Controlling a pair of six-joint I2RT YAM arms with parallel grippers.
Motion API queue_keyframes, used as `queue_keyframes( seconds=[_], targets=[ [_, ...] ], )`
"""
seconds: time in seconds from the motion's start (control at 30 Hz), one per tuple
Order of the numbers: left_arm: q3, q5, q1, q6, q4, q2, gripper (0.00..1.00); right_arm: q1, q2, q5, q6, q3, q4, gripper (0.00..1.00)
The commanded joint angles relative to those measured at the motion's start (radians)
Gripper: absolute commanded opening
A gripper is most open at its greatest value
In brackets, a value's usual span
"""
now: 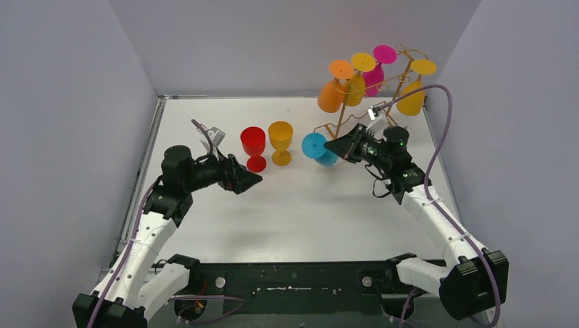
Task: Take the wine glass off the wine glass rack
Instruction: Place the wine glass at the center of the board.
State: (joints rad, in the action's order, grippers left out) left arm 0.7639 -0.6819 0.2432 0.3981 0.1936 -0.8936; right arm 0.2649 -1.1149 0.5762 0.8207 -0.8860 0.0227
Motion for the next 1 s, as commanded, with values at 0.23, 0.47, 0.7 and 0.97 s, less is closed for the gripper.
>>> queue_keyframes(
  seconds=[0.23,0.47,0.7,0.97],
  targets=[
    [-0.070,-0.166,0.103,0.256,-0.456,-0.015,0.71,0.199,-0.089,0.186,-0.144,-0.077,-0.238,0.00],
    [-0.114,-0.190,0.117,0.403,-0.661,-0.038,0.56,0.270,-0.122,0.242,-0.190,-0.107,-0.246,0.00],
    [-0.139,-0.191,0.123,0.423,-0.691,-0.060,0.39,0.308,-0.130,0.249,-0.200,-0.113,-0.253,0.00],
    [-0.089,-0.206,0.123,0.314,-0.531,-0.057,0.46,0.312,-0.141,0.256,-0.244,-0.144,-0.193,0.00]
  ],
)
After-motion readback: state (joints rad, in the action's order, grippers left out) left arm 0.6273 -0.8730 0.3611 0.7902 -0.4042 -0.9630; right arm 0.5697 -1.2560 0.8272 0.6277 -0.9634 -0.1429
